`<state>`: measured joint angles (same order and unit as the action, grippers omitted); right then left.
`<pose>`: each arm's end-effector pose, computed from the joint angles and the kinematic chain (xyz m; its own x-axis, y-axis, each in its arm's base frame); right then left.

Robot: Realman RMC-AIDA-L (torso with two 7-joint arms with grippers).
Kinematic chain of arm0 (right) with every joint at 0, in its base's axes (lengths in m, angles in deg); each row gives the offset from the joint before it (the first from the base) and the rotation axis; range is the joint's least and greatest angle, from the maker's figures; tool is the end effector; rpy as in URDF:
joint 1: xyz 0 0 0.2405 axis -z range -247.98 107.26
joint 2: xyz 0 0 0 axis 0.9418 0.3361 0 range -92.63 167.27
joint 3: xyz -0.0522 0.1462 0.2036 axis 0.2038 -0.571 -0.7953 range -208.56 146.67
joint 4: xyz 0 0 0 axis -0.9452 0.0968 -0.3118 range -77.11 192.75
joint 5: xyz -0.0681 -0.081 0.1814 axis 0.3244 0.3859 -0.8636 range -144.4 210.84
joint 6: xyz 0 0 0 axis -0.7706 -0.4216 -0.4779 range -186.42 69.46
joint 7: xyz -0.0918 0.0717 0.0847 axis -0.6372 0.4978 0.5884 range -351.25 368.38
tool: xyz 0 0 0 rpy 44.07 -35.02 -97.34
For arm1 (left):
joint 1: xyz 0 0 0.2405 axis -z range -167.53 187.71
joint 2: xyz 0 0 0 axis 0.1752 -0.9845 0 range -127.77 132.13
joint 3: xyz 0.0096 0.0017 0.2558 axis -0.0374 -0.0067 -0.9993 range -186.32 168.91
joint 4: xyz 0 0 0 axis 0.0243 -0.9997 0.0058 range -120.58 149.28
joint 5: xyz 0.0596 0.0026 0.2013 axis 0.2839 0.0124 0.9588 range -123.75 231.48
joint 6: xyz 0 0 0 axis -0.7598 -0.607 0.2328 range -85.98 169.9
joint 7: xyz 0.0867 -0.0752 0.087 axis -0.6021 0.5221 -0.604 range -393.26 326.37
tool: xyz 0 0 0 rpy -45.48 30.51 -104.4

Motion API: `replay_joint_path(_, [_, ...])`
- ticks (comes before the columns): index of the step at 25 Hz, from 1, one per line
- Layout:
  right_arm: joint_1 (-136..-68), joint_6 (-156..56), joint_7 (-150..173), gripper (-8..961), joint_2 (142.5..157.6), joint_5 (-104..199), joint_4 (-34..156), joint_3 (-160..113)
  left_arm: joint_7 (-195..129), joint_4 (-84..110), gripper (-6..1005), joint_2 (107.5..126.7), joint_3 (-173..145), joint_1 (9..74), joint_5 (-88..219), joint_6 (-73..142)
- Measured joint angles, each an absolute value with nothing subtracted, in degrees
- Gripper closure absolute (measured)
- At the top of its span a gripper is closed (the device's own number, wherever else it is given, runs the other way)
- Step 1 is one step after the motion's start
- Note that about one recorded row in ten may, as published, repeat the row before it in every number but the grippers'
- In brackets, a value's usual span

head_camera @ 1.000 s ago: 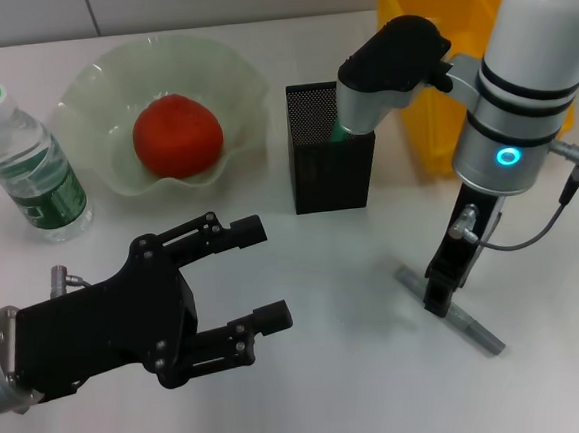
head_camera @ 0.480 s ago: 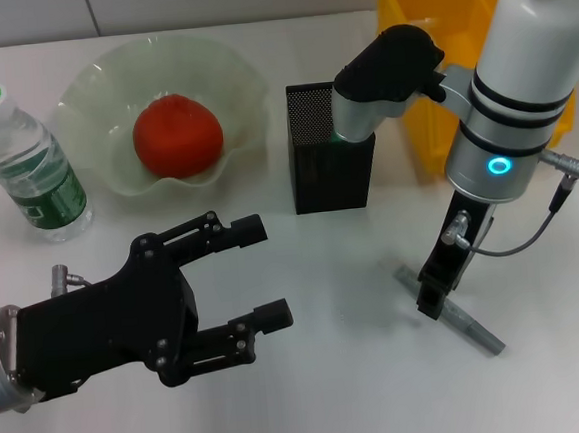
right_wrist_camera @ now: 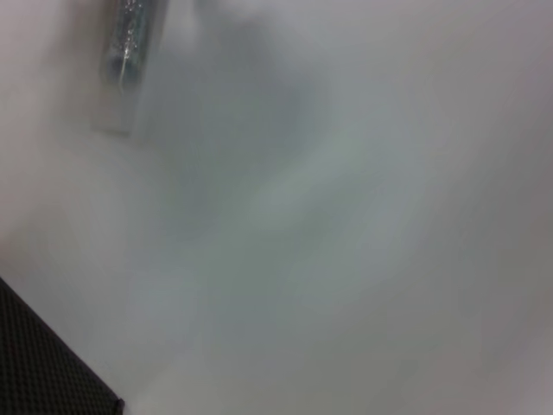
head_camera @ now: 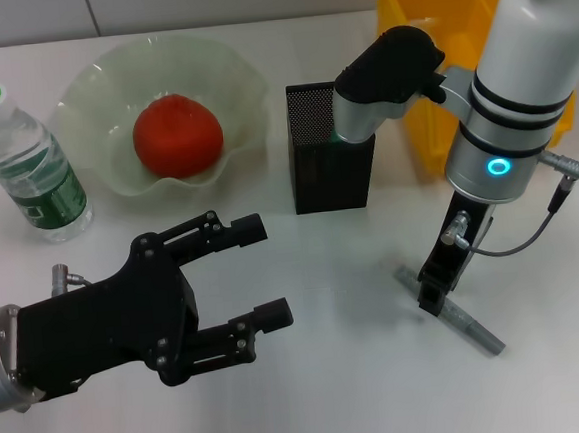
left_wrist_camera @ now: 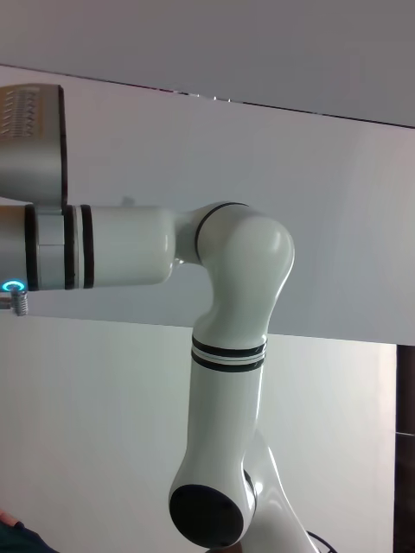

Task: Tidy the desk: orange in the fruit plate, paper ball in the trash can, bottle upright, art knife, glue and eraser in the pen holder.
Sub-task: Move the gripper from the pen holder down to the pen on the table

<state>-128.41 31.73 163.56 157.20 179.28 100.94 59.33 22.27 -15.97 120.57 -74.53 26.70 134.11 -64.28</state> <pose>0.1566 0.3562 -0.0739 0.5321 -0.6359 0.5591 -0.5648 -0.7585 -0.3252 -0.2489 0.2333 -0.0164 0.6017 0.0816 0.7946 0.1861 -0.9817 -0.0401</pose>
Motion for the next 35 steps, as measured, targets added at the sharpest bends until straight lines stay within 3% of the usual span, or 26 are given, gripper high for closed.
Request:
replay_joint_path(22, [-128.2,30.6,163.5,593,157.20,177.7,100.0,62.2,22.2,-15.4,245,120.57,-74.7,26.9,134.1,-64.3])
replay_joint_path(35, [-128.1,30.1,163.5,687,157.20,177.7,99.9,63.3,22.2,-15.4,245,120.57,-74.7,26.9,134.1,-64.3])
